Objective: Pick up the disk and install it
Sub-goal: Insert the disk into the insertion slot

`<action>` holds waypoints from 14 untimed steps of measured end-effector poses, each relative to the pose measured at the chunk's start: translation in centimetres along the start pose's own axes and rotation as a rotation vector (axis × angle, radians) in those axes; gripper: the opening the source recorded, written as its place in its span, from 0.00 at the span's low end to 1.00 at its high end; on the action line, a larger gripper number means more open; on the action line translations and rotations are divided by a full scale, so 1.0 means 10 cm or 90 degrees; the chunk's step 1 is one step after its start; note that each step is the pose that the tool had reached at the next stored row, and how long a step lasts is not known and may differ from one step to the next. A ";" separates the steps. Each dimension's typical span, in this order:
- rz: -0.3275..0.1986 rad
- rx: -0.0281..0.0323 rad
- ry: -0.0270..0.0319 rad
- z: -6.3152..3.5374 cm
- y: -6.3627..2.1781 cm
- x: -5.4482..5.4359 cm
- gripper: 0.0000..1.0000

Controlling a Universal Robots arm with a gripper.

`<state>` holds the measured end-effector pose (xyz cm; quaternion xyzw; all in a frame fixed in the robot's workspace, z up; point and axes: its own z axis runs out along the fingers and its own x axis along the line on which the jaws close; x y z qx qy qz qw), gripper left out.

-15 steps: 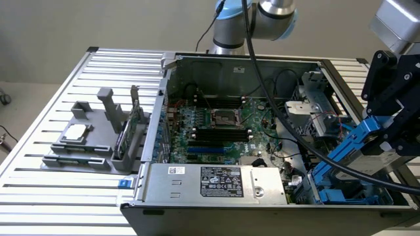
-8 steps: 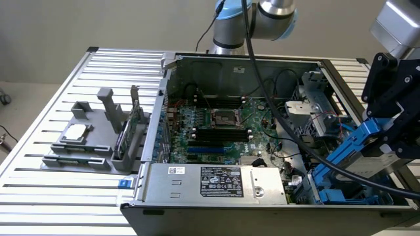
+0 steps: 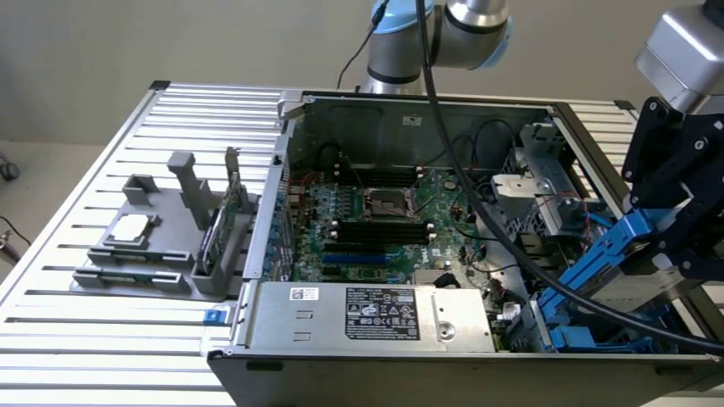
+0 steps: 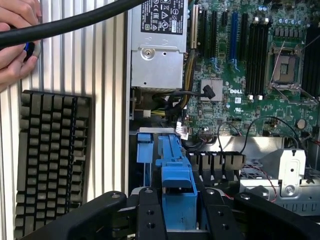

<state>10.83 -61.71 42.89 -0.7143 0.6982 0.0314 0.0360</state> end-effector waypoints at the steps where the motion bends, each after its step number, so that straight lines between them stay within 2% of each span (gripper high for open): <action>1: 0.000 -0.0002 -0.0003 0.003 0.000 0.00 0.33; 6: 0.000 -0.0042 -0.0011 0.006 -0.001 0.00 0.33; 9: 0.000 -0.0063 -0.0015 -0.031 -0.001 0.00 0.33; 11: 0.000 -0.0071 -0.0014 -0.074 -0.001 0.00 0.33; 14: 0.000 -0.0075 -0.0015 -0.077 -0.001 0.00 0.33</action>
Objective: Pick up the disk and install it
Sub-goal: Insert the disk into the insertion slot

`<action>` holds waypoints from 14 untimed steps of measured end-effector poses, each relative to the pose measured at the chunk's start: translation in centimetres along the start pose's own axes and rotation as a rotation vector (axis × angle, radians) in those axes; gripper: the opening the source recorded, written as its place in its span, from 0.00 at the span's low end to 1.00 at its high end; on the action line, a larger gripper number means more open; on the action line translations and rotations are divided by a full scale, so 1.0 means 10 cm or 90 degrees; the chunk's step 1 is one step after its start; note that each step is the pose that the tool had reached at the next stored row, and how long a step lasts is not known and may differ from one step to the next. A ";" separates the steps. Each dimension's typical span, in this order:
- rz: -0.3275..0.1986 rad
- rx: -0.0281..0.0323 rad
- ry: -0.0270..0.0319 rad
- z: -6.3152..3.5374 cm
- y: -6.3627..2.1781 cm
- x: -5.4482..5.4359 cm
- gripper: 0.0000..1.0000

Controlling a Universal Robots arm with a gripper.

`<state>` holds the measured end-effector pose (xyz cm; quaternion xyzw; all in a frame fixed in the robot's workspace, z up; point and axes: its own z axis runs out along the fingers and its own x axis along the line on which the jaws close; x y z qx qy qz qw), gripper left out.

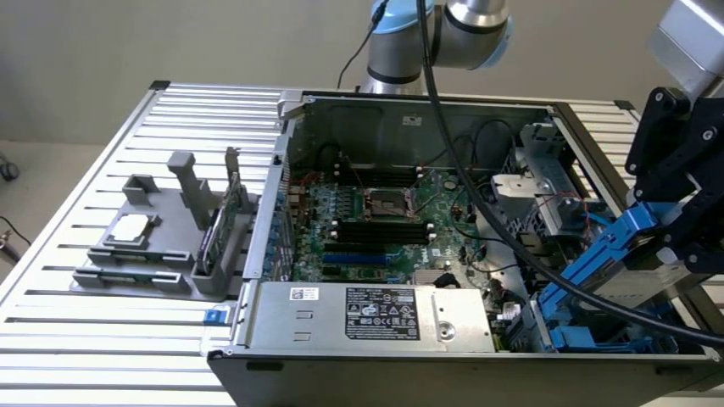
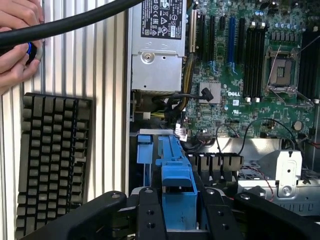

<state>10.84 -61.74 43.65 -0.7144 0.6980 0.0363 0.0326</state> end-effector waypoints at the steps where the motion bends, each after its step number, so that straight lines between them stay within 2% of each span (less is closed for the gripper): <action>1: 0.000 -0.0001 0.0000 0.000 0.000 0.00 0.33; 14: -0.006 -0.0017 -0.0006 0.045 -0.008 0.01 0.33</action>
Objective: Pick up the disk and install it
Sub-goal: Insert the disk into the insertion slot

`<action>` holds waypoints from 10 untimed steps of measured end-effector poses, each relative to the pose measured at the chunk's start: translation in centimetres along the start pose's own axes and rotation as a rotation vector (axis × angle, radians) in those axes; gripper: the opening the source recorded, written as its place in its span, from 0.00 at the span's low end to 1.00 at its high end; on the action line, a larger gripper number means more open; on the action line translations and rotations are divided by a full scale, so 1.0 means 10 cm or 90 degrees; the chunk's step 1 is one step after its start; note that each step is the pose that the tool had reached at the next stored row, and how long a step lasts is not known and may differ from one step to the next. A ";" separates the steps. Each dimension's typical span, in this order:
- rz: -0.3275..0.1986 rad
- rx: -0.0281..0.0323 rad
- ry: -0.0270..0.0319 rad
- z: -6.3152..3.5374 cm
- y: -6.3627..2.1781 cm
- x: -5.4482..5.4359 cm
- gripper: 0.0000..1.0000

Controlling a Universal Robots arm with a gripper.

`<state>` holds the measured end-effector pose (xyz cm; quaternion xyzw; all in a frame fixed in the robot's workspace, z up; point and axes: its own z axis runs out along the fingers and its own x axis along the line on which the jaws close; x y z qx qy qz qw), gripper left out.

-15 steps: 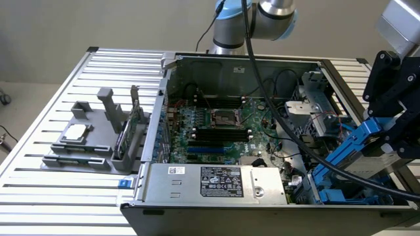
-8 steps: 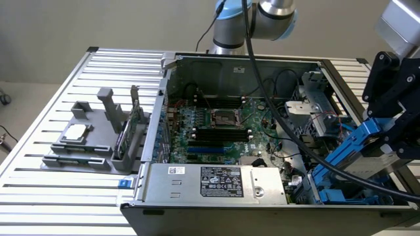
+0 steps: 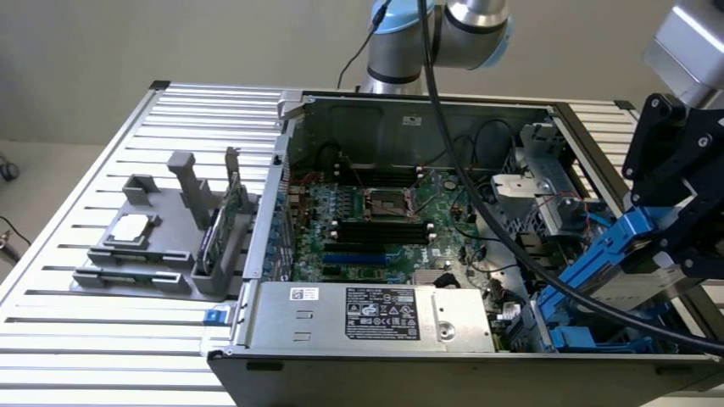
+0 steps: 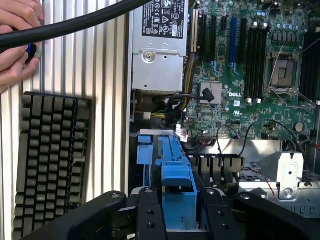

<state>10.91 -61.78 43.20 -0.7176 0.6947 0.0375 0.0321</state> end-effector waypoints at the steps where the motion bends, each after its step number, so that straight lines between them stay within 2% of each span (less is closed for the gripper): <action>1: 0.000 -0.0001 0.0001 0.001 -0.001 0.00 0.33; 7: -0.003 -0.0029 -0.0002 0.035 -0.001 0.01 0.33; 10: -0.005 -0.0043 -0.0017 0.056 0.000 0.01 0.33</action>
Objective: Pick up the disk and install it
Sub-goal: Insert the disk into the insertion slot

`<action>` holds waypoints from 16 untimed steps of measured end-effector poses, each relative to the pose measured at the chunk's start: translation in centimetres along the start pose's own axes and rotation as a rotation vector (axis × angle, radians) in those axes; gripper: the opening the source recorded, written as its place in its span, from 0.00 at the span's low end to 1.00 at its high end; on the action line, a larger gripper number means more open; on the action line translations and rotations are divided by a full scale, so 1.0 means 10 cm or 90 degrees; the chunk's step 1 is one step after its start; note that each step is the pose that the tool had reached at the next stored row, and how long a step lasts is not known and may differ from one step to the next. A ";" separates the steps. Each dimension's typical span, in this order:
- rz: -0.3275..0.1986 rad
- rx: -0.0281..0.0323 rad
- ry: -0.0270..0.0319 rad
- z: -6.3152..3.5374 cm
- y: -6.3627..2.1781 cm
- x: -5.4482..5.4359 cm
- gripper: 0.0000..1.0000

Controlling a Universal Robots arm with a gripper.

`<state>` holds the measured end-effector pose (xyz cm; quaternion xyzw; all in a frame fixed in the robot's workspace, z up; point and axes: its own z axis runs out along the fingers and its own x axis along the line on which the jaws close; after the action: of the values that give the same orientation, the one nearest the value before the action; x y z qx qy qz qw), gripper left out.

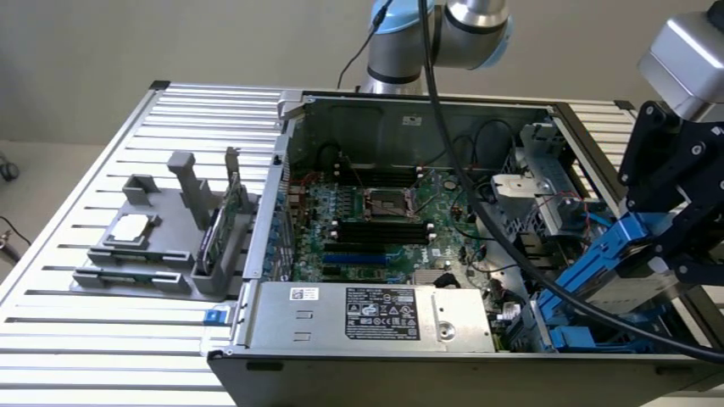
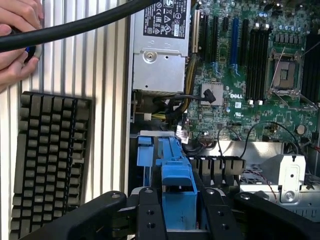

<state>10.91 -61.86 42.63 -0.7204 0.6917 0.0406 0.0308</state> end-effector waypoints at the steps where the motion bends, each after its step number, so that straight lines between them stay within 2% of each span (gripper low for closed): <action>1: -0.001 -0.0005 -0.0014 0.007 -0.001 0.00 0.33; 5: -0.004 -0.0036 -0.0088 0.031 -0.003 0.01 0.33; 8: -0.006 -0.0073 -0.0159 0.042 -0.004 0.02 0.33; 9: -0.006 -0.0088 -0.0171 0.041 -0.008 0.02 0.33; 16: -0.010 -0.0128 -0.0177 -0.031 -0.014 0.01 0.33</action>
<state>11.07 -61.98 42.93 -0.7254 0.6852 0.0573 0.0334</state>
